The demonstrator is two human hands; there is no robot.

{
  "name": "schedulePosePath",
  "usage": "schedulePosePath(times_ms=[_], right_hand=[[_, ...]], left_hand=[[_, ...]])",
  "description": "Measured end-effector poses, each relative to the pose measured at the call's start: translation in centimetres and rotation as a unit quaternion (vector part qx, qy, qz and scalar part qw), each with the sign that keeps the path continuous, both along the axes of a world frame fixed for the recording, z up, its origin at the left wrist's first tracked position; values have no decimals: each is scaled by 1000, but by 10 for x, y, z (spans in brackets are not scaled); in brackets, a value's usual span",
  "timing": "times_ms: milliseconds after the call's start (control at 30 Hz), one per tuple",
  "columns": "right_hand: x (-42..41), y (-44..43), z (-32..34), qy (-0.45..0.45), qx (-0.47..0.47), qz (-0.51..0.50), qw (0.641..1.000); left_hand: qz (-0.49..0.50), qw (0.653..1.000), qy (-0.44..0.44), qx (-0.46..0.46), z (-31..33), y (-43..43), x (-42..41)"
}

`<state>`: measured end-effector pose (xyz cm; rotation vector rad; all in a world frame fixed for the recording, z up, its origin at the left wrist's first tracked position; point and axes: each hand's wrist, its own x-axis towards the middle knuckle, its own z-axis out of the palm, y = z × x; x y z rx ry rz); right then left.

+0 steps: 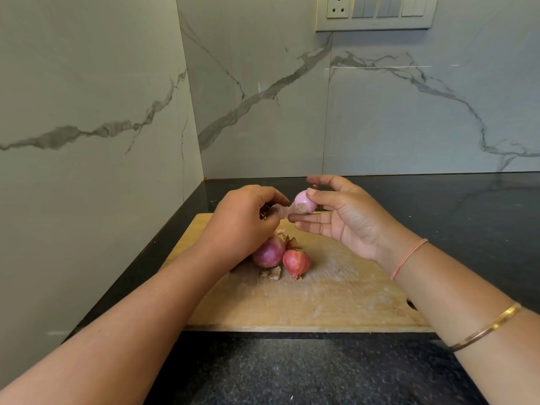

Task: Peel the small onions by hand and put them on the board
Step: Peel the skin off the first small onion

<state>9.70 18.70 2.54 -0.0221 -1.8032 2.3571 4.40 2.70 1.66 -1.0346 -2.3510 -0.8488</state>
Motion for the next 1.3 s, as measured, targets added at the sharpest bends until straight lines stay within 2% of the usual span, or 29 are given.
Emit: schedulePosePath(times_ms=[300,433,600,733,833,1033,1167,1300], right_hand=[[-4,6,-4,-11,78,-84,993],[-6,9,-5,-35,79,-105,991],[-7,9,-3,-25,31,-85,996],[-6,7,-1,-13,-50,-46,998],[-5,6,0,-1,-57,-10,998],[-3,5,-2,24,22,29,999],[-2,2,-4,39,72,56,995],[0,-2,-4,46,86,79,992]], left_hand=[[33,999,-5,24,2,-3,-3],[47,999,-13,-10,1,-3,-3],[46,997,-20,-66,-1,1,-1],[45,997,3,-61,-3,0,-3],[50,997,24,-46,-2,-1,-4],[24,997,24,70,1,0,1],[-32,982,-63,174,4,4,6],[-75,944,-176,269,7,7,9]])
